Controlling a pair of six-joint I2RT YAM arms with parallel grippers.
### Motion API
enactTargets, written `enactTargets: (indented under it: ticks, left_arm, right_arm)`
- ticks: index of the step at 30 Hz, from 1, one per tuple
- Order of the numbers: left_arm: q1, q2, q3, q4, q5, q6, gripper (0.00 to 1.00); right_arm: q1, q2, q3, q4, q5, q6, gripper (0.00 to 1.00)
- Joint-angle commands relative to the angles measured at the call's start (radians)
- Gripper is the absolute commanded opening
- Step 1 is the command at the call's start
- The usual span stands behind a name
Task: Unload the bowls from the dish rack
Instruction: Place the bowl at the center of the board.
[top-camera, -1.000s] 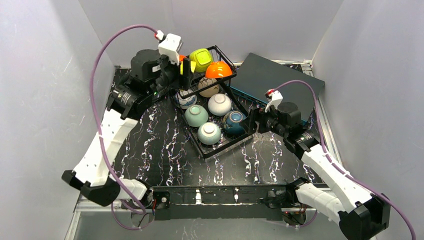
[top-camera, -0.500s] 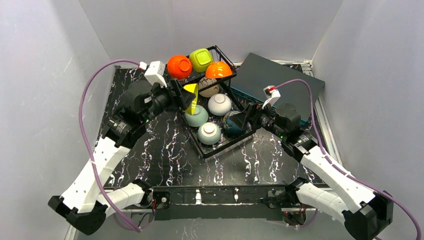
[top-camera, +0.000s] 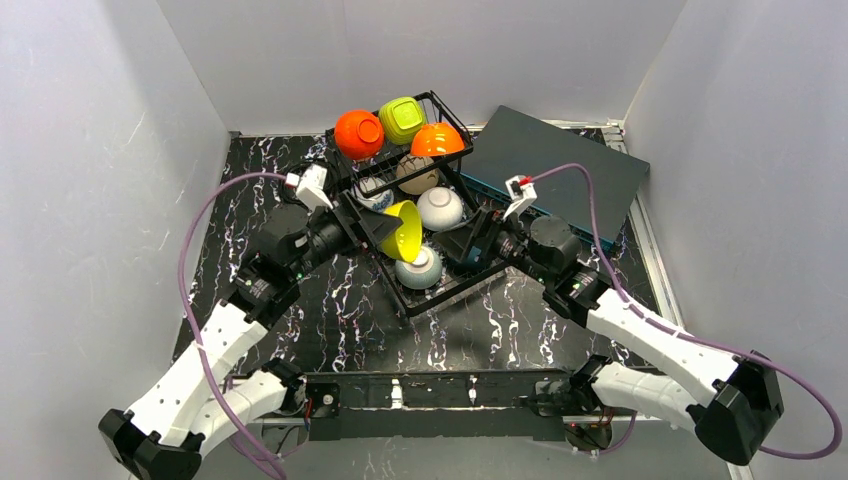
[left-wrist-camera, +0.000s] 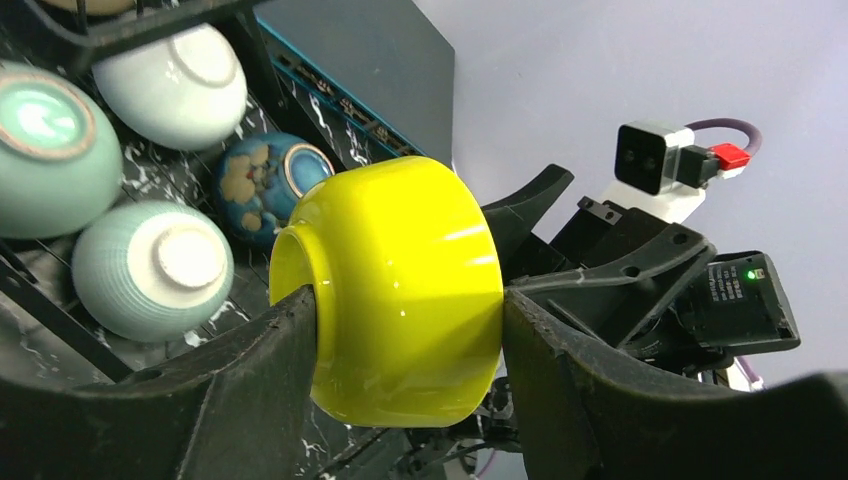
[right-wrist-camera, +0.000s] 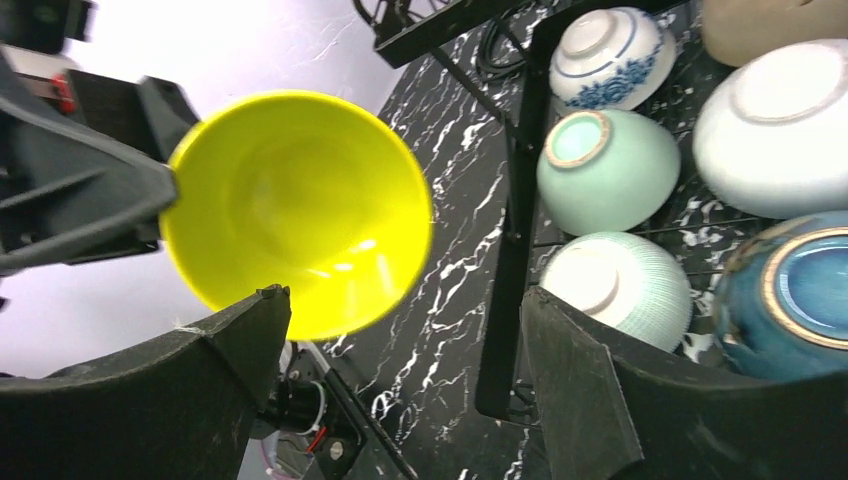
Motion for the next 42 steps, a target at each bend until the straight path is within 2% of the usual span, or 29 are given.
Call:
enactTargets:
  ticks: [1,9,19,23,24,27,29,35,42]
  left_arm:
    - [-0.003,-0.054,-0.093,0.204,0.065,-0.156,0.12]
    - [-0.008,-0.091,-0.163,0.227,0.083,-0.196,0.13]
    - [-0.010,-0.091,-0.255,0.381,0.136,-0.288,0.13]
    - [-0.011,-0.113,-0.273,0.385,0.123,-0.279,0.13]
    - [-0.010,-0.119,-0.282,0.385,0.119,-0.275,0.13]
    - [-0.010,-0.125,-0.300,0.384,0.118,-0.266,0.14]
    - [-0.010,-0.129,-0.313,0.383,0.117,-0.261,0.17]
    - [-0.010,-0.153,-0.348,0.383,0.113,-0.222,0.33]
    - [-0.010,-0.153,-0.349,0.300,0.107,-0.124,0.74]
  right_arm:
    - [0.054,0.031,-0.007,0.123,0.056,0.035,0.91]
    - [0.087,0.083,-0.029,0.166,0.107,0.063,0.79]
    - [0.106,0.158,-0.040,0.242,0.082,0.087,0.50]
    - [0.107,0.158,-0.052,0.253,0.082,0.084,0.32]
    - [0.108,0.157,-0.053,0.250,0.082,0.080,0.24]
    - [0.107,0.151,-0.055,0.232,0.083,0.064,0.10]
    - [0.108,0.145,-0.055,0.219,0.085,0.055,0.02]
    - [0.108,0.119,-0.054,0.161,0.108,0.021,0.01]
    - [0.108,0.110,-0.012,0.041,0.128,-0.058,0.01]
